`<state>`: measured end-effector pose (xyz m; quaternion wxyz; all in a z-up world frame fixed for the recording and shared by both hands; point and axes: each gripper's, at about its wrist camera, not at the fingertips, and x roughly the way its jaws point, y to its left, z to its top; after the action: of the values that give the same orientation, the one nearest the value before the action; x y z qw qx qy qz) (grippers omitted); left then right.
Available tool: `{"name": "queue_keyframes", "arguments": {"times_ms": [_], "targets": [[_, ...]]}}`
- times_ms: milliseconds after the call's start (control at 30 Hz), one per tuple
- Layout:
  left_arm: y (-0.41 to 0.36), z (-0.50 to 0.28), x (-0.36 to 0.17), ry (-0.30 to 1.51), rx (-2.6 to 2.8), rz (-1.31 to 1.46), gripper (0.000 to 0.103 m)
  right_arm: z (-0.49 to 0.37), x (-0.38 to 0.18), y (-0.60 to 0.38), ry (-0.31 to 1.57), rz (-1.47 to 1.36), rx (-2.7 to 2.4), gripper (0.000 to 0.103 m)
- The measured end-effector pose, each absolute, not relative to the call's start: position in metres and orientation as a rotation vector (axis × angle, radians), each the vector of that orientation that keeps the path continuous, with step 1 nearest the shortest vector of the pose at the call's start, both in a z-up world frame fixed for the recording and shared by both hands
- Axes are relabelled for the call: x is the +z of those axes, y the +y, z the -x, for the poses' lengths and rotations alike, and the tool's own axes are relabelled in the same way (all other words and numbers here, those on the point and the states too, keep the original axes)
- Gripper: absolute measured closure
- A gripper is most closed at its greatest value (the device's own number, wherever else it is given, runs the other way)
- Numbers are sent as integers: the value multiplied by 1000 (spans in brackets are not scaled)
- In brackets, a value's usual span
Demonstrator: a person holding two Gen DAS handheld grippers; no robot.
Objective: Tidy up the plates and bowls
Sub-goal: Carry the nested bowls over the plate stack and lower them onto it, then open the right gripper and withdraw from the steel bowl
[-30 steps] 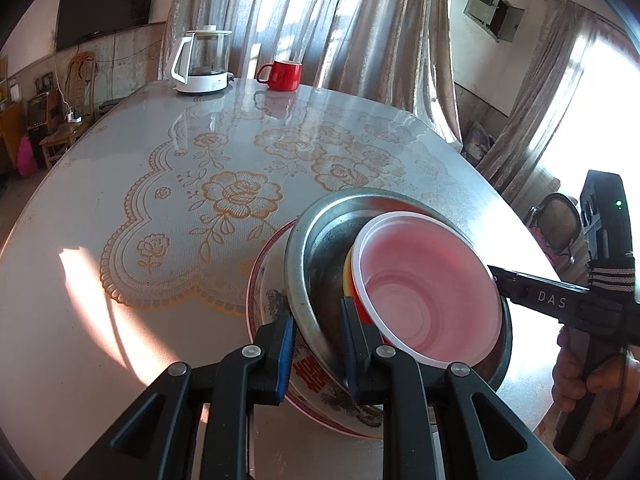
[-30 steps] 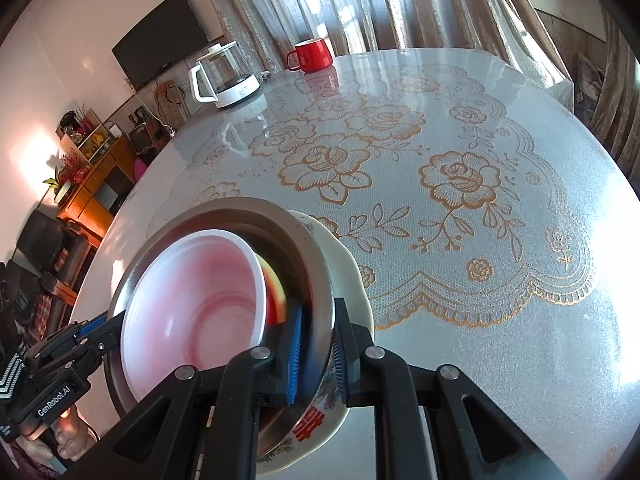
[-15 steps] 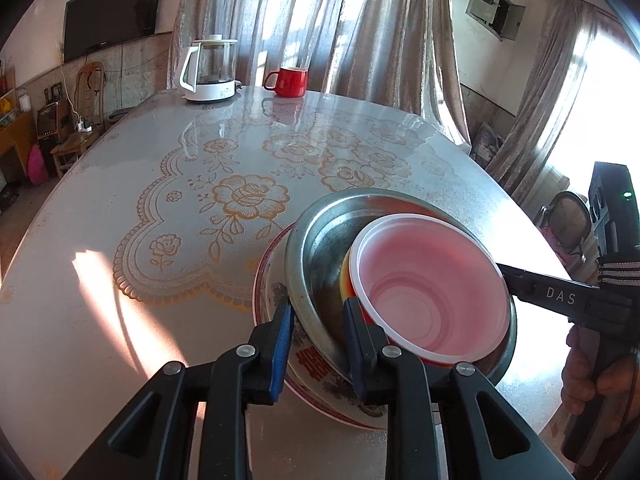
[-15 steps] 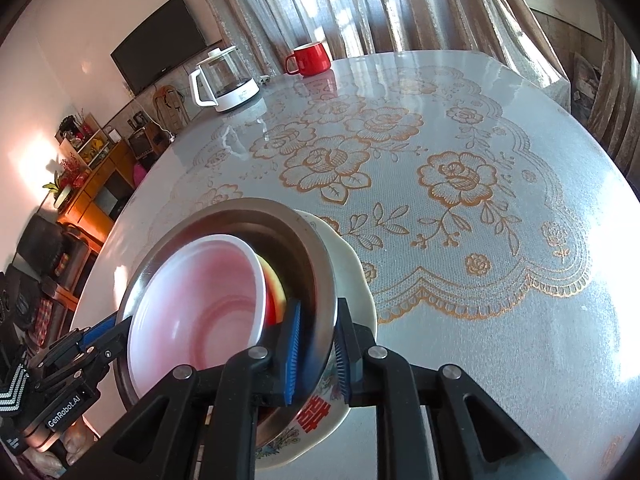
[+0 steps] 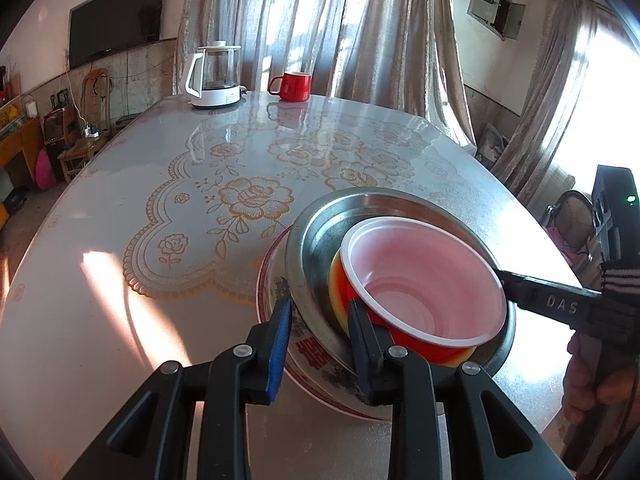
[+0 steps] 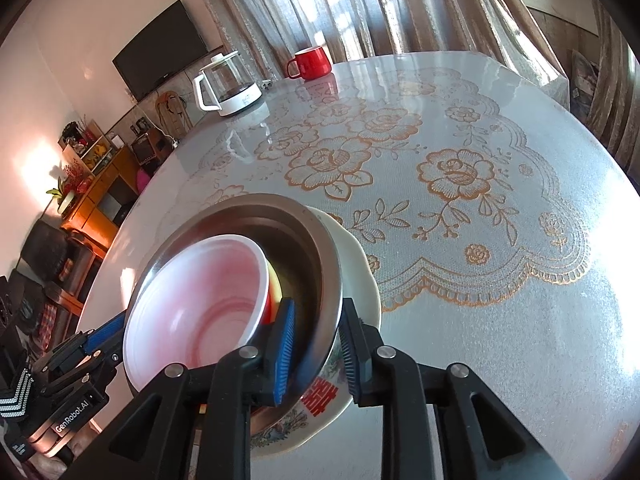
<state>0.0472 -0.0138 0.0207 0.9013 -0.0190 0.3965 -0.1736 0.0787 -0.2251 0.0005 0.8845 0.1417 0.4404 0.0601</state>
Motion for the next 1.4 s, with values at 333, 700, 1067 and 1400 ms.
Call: {"name": "queue_keyframes", "arguments": {"times_ms": [333, 700, 1067, 1400], "targets": [[-10, -44, 20, 818, -336, 54, 60, -75, -2, -220, 912, -283, 113, 85], [2, -39, 22, 803, -250, 70, 32, -71, -1, -220, 905, -292, 97, 79], [14, -25, 35, 744, -145, 65, 16, -48, 25, -216, 785, -236, 41, 64], [10, -3, 49, 670, -95, 78, 0, -15, 43, -189, 661, -118, -42, 63]]}}
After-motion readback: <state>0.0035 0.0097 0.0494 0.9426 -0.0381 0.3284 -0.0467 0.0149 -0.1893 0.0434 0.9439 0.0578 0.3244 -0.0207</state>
